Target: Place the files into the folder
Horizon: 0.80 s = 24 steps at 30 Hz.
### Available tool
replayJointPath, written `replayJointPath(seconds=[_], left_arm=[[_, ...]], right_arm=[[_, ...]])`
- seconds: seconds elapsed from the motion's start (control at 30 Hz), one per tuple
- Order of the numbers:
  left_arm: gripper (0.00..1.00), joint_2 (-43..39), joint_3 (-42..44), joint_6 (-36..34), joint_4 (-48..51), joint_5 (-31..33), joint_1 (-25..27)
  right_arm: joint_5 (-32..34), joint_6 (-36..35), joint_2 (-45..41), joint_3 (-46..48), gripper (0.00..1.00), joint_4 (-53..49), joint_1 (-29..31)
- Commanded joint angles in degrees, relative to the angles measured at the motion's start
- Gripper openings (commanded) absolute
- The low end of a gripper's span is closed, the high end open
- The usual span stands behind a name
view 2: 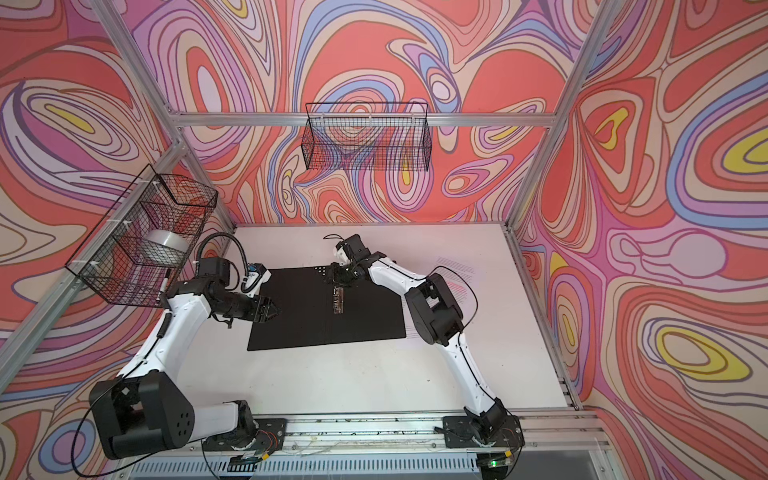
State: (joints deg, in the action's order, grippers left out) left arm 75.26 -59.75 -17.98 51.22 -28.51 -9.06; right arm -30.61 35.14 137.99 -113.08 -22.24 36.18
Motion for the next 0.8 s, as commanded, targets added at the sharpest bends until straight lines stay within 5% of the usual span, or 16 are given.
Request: replayJointPath(seconds=[0.0,0.33,0.77], left_arm=[[0.62,0.9,0.9,-0.7,0.8,-0.4,-0.3],[0.63,1.1,-1.4,-0.4,2.3,0.0,-0.3],[0.69,-0.4,-8.8,-4.5,7.0,-8.5,1.9]], right_arm=[[-0.9,-0.6,2.6,-3.2,0.34,-1.3,-1.4],[-4.9,-1.3,4.4,-12.9,0.38,-3.7,-2.5],[27.3,0.3,-39.8,23.2,0.69,-21.0,-5.3]])
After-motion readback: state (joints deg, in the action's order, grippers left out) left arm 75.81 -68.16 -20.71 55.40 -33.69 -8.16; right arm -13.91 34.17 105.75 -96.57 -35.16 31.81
